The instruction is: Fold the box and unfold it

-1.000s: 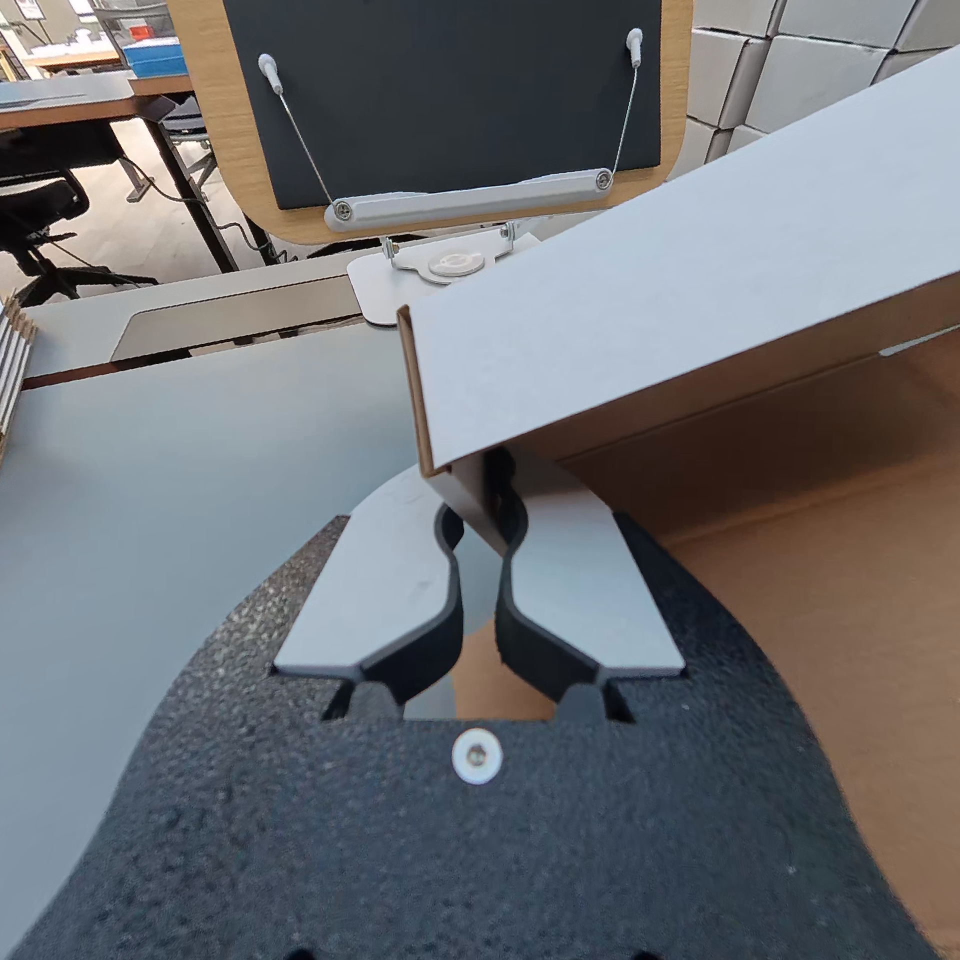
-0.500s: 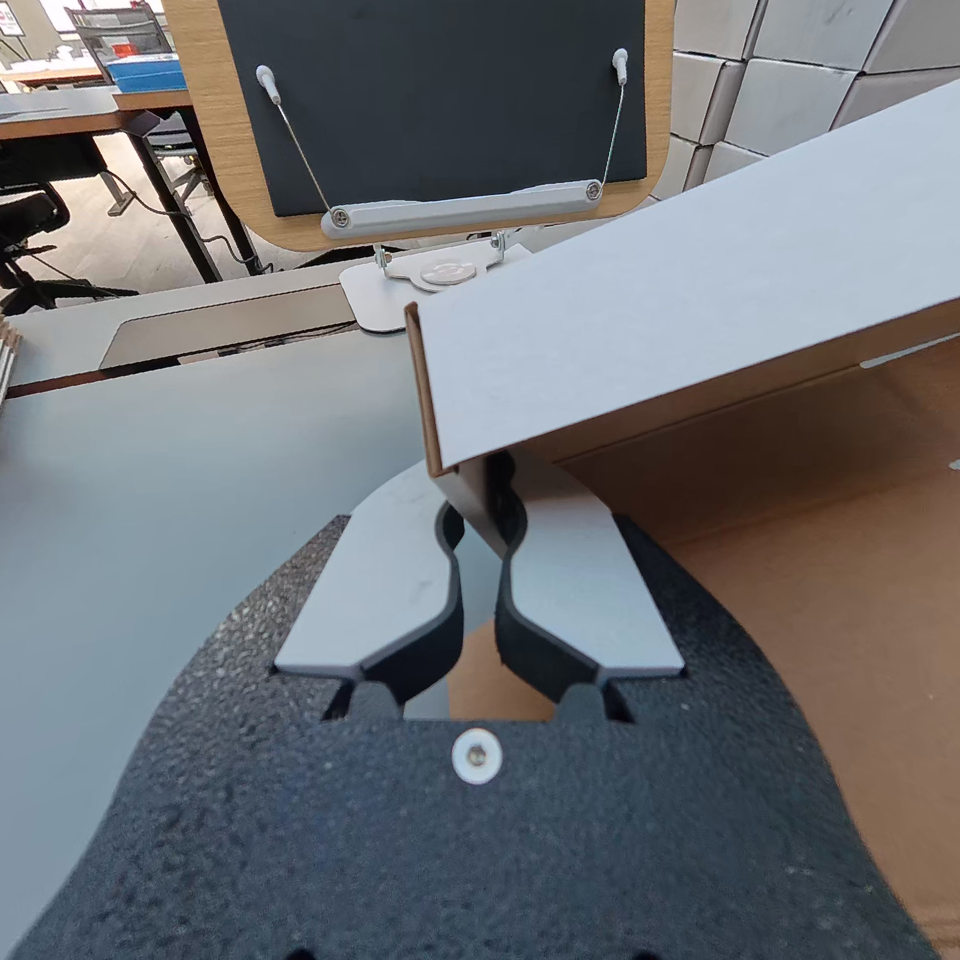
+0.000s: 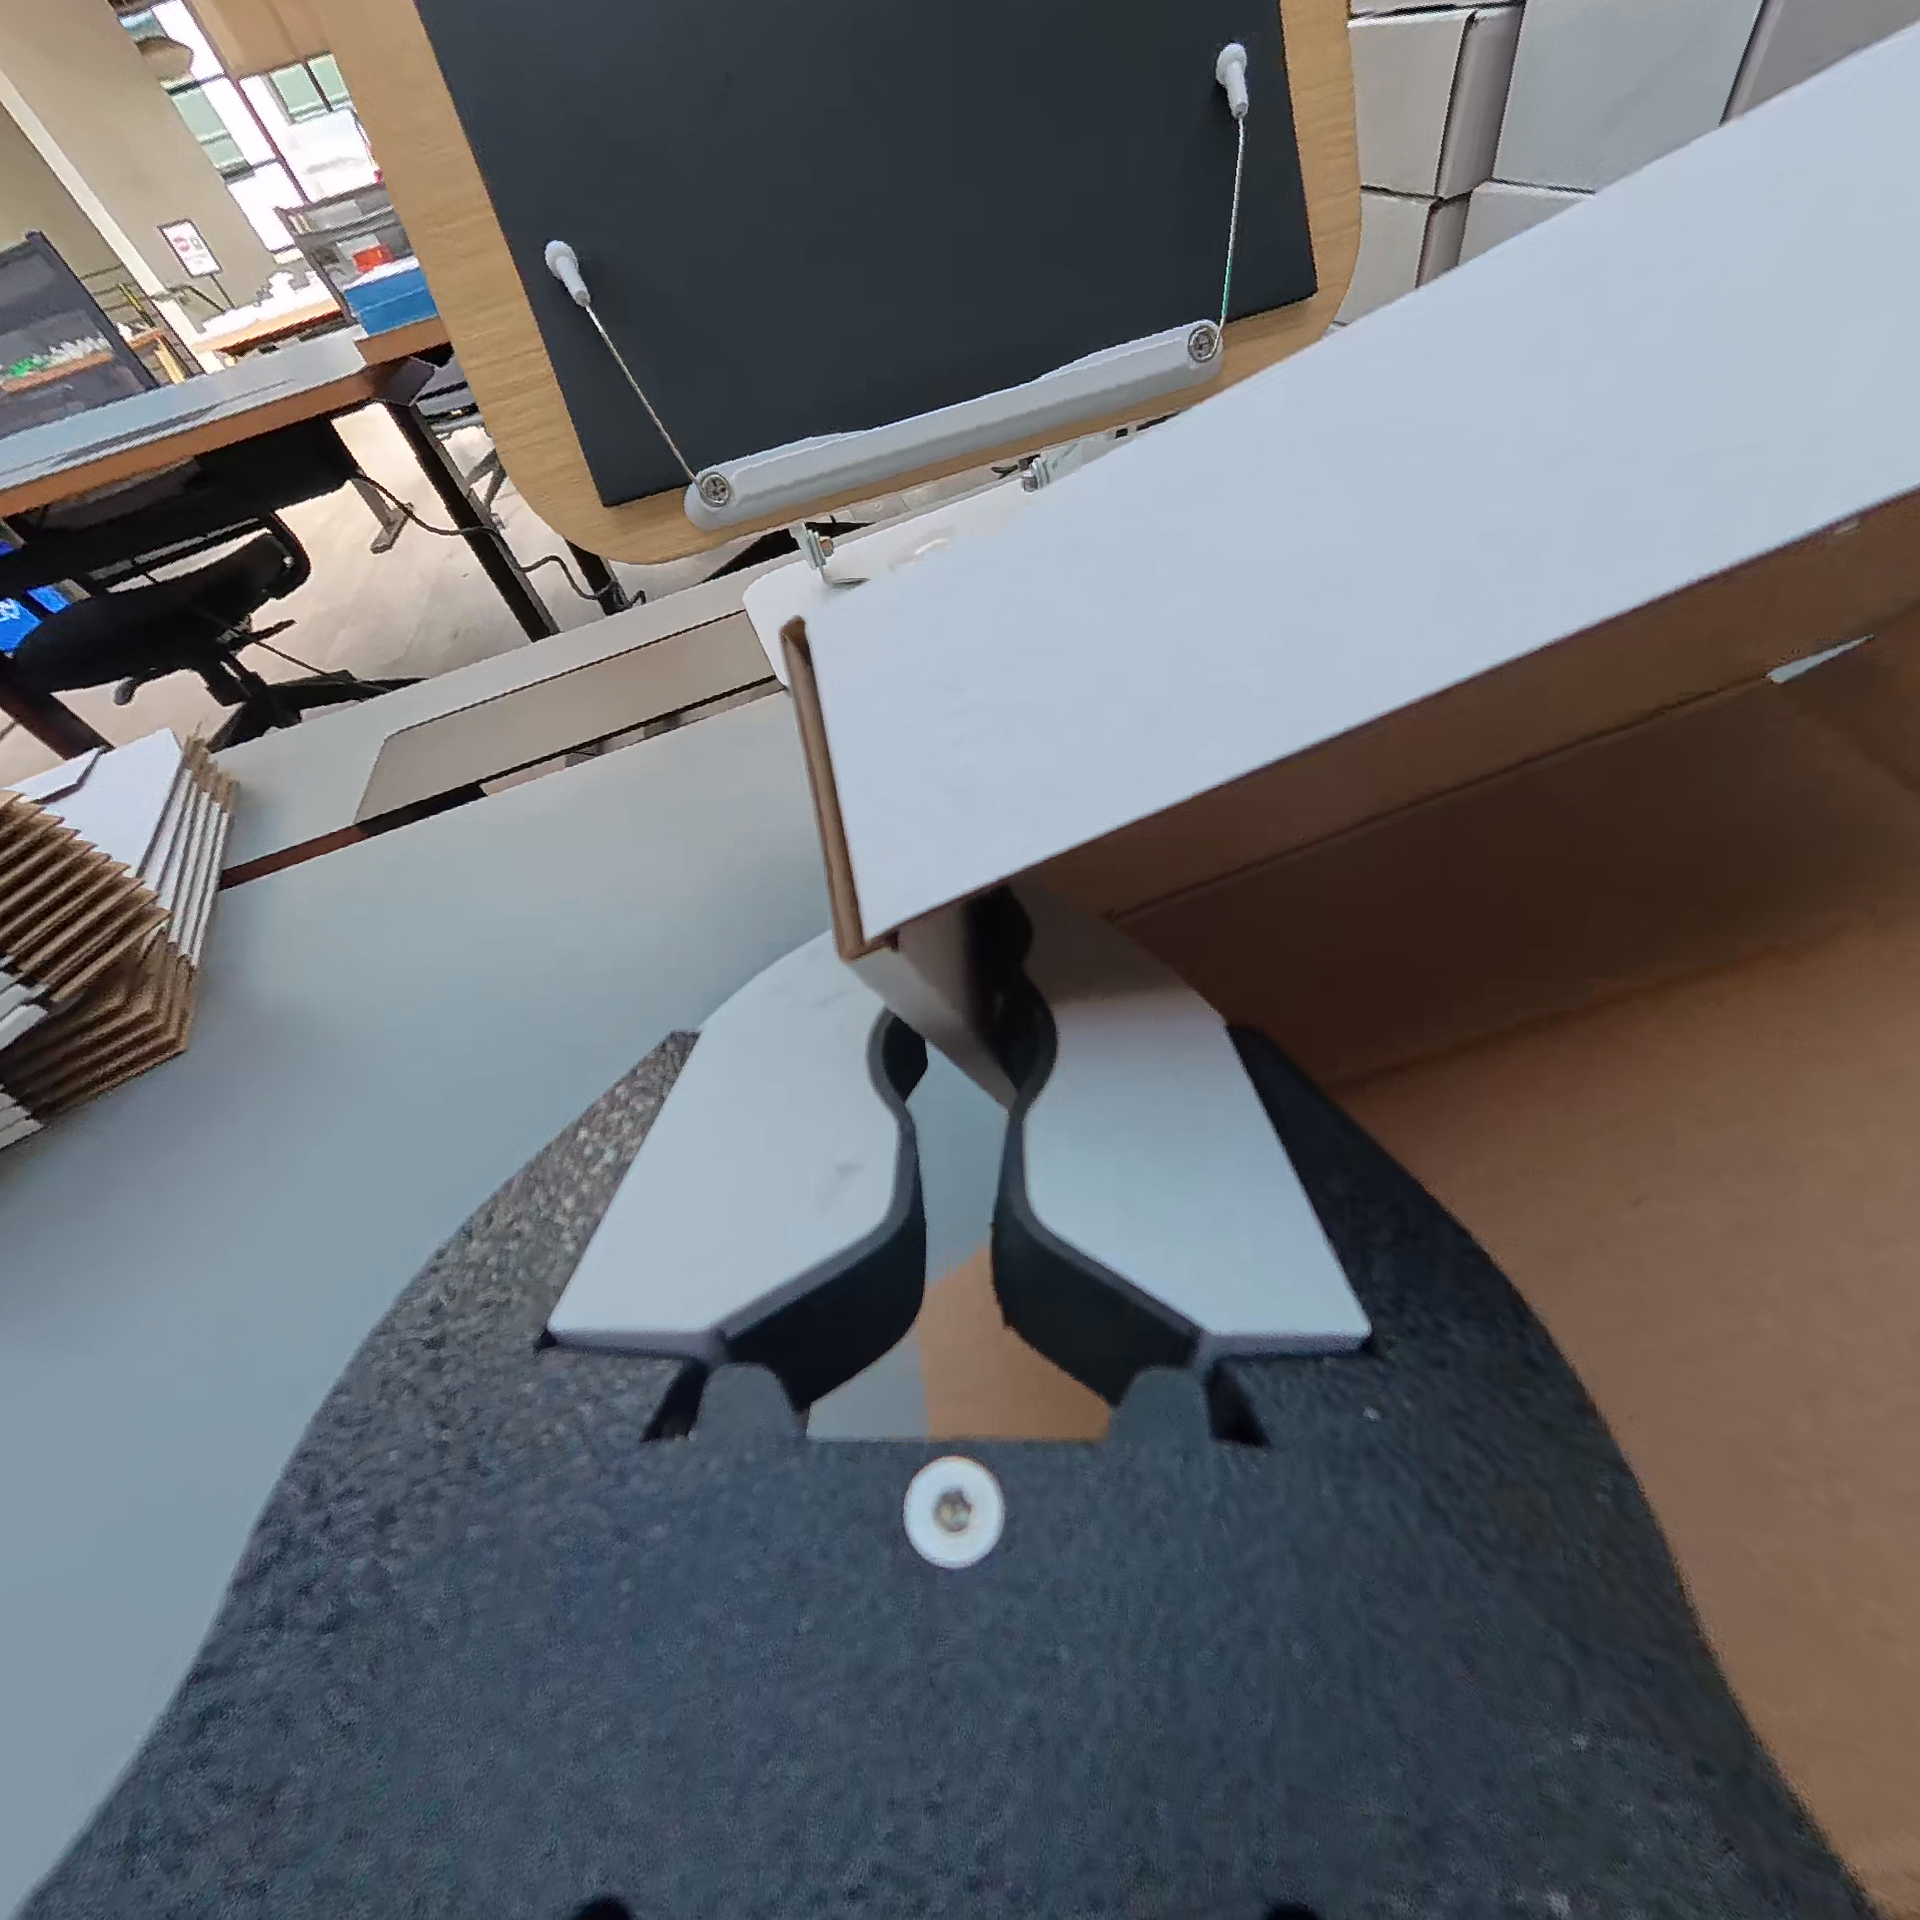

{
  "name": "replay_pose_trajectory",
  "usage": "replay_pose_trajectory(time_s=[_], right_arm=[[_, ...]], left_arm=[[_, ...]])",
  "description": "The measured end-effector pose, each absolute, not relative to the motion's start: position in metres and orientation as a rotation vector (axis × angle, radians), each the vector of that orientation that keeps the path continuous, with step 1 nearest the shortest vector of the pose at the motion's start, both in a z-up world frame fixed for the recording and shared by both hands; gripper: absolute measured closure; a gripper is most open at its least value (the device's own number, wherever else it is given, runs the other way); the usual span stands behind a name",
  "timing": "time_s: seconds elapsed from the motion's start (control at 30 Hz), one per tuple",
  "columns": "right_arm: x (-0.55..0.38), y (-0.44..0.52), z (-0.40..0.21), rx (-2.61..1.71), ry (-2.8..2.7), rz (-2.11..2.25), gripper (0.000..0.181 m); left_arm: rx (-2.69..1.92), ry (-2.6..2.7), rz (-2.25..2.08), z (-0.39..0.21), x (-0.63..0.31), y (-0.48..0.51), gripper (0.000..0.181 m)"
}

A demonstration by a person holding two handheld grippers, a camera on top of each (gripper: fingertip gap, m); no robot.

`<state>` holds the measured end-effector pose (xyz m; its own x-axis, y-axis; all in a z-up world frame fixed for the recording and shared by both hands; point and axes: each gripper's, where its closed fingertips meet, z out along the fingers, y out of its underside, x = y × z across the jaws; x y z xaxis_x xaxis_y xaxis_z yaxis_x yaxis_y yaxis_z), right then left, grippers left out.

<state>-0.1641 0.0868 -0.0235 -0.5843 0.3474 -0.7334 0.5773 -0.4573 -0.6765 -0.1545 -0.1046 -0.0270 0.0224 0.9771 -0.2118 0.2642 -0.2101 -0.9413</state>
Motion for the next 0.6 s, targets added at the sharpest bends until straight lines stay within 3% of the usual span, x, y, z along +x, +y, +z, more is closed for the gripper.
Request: replay_pose_trajectory(time_s=[0.23,0.6], right_arm=[[-0.169,0.096,-0.034,1.545,1.995,-2.22,0.181],[-0.16,0.091,-0.027,1.576,1.884,-2.334,0.181]], left_arm=[[-1.563,-1.325,1.276,-0.019,-0.152,-0.101,0.172],[-1.44,-1.467,1.288,-0.021,-0.146,-0.112,0.174]])
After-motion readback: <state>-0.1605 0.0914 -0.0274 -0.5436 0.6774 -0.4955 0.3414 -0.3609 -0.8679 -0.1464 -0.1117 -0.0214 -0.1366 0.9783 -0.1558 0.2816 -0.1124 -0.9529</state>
